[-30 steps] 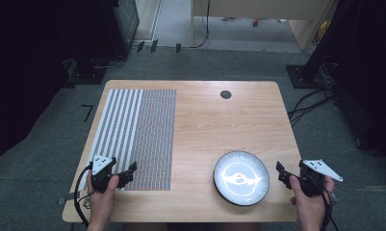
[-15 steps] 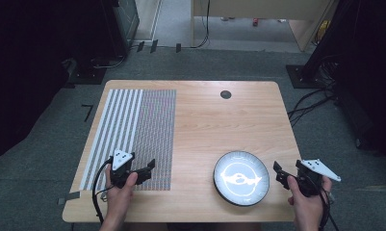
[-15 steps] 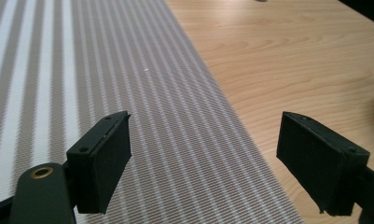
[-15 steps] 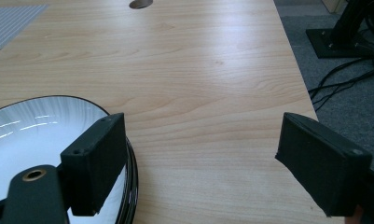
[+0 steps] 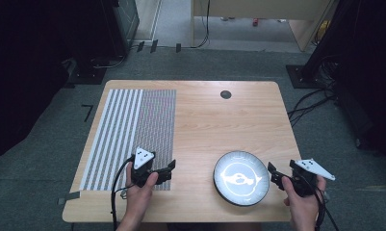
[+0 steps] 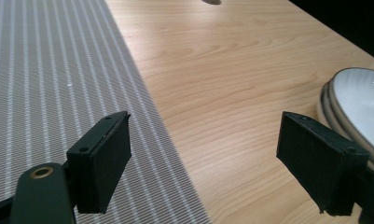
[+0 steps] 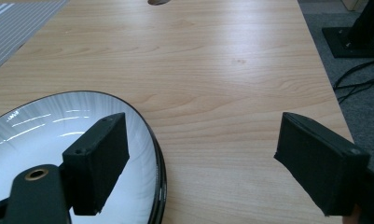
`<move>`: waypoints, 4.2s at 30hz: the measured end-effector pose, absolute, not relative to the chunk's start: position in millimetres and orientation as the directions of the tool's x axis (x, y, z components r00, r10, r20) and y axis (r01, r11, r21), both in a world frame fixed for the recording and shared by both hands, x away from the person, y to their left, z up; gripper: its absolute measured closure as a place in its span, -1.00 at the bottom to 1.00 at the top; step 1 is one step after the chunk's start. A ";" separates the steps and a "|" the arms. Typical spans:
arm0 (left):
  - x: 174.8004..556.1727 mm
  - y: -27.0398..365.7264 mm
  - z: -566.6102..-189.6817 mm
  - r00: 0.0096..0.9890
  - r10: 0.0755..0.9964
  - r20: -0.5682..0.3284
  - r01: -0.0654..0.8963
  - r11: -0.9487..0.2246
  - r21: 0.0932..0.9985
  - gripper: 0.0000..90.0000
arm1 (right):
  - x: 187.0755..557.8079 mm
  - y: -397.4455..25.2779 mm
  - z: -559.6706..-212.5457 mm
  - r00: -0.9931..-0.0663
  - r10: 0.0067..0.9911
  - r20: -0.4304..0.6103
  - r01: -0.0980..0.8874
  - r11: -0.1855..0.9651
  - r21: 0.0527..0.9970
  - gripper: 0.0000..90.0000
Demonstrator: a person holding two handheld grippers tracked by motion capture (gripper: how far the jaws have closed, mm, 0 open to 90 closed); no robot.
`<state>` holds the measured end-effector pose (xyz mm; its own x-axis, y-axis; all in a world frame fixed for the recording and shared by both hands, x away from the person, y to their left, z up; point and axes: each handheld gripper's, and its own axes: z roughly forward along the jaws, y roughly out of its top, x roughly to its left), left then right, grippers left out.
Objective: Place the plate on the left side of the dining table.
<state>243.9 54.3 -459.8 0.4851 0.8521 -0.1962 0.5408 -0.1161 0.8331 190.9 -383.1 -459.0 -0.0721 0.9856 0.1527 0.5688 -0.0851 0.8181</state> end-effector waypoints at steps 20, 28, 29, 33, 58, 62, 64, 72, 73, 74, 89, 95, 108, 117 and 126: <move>244.1 8.5 -457.5 0.545 0.808 -0.223 0.539 -0.134 0.832 -0.61 | 191.8 -375.8 -461.5 -0.073 0.983 0.166 0.570 -0.095 0.816 -0.53; 243.8 -4.5 -459.1 0.567 0.791 -0.231 0.539 -0.144 0.830 -0.61 | 193.7 -373.5 -463.8 -0.048 0.982 0.184 0.572 -0.124 0.811 -0.43; 243.6 -6.3 -459.1 0.570 0.789 -0.227 0.537 -0.149 0.830 -0.61 | 193.9 -373.1 -464.1 -0.049 0.982 0.184 0.572 -0.124 0.811 -0.40; 241.5 -13.9 -459.6 0.581 0.781 -0.229 0.530 -0.149 0.835 -0.61 | 193.8 -371.2 -465.4 -0.057 0.982 0.179 0.568 -0.116 0.815 -0.28; 231.1 -44.6 -471.5 0.639 0.723 -0.262 0.555 -0.197 0.808 -0.28 | 194.2 -365.7 -476.3 -0.088 0.961 0.263 0.605 -0.158 0.781 0.33; 229.3 -47.7 -473.4 0.662 0.697 -0.276 0.556 -0.209 0.805 -0.14 | 194.7 -364.4 -477.8 -0.079 0.960 0.270 0.629 -0.162 0.761 0.37; 228.4 -49.1 -474.3 0.670 0.687 -0.280 0.557 -0.217 0.801 -0.01 | 195.2 -364.6 -478.6 -0.075 0.958 0.277 0.637 -0.168 0.752 0.41; 225.6 -54.9 -478.3 0.689 0.666 -0.285 0.564 -0.247 0.788 0.26 | 195.2 -363.2 -480.5 -0.079 0.952 0.296 0.671 -0.169 0.722 0.61; 225.2 -55.7 -478.7 0.690 0.666 -0.284 0.565 -0.250 0.787 0.27 | 195.2 -363.2 -480.4 -0.077 0.952 0.296 0.672 -0.170 0.721 0.63; 224.5 -56.8 -479.3 0.695 0.661 -0.283 0.564 -0.257 0.785 0.30 | 195.0 -363.3 -480.6 -0.073 0.953 0.293 0.672 -0.171 0.721 0.66; 221.0 -63.9 -484.6 0.725 0.634 -0.269 0.559 -0.312 0.768 0.47 | 194.0 -364.5 -483.9 -0.038 0.957 0.288 0.705 -0.178 0.686 0.80; 220.6 -66.5 -486.1 0.728 0.631 -0.268 0.558 -0.318 0.766 0.46 | 193.8 -365.7 -485.1 -0.023 0.949 0.316 0.706 -0.208 0.677 0.80; 224.1 -58.8 -486.2 0.665 0.704 -0.248 0.588 -0.288 0.756 0.48 | 193.7 -366.2 -485.9 -0.007 0.942 0.336 0.696 -0.237 0.678 0.84; 222.0 -59.8 -486.4 0.664 0.706 -0.245 0.588 -0.290 0.756 0.57 | 192.0 -370.4 -487.4 0.021 0.916 0.401 0.681 -0.306 0.665 0.88; 221.4 -60.2 -487.3 0.668 0.706 -0.236 0.581 -0.297 0.757 0.48 | 188.9 -372.6 -479.9 0.023 0.914 0.405 0.651 -0.321 0.687 0.99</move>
<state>221.4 -60.2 -487.3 0.6683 0.7055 -0.2359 0.5813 -0.2974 0.7574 188.9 -372.6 -479.9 0.0234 0.9141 0.4047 0.6514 -0.3210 0.6875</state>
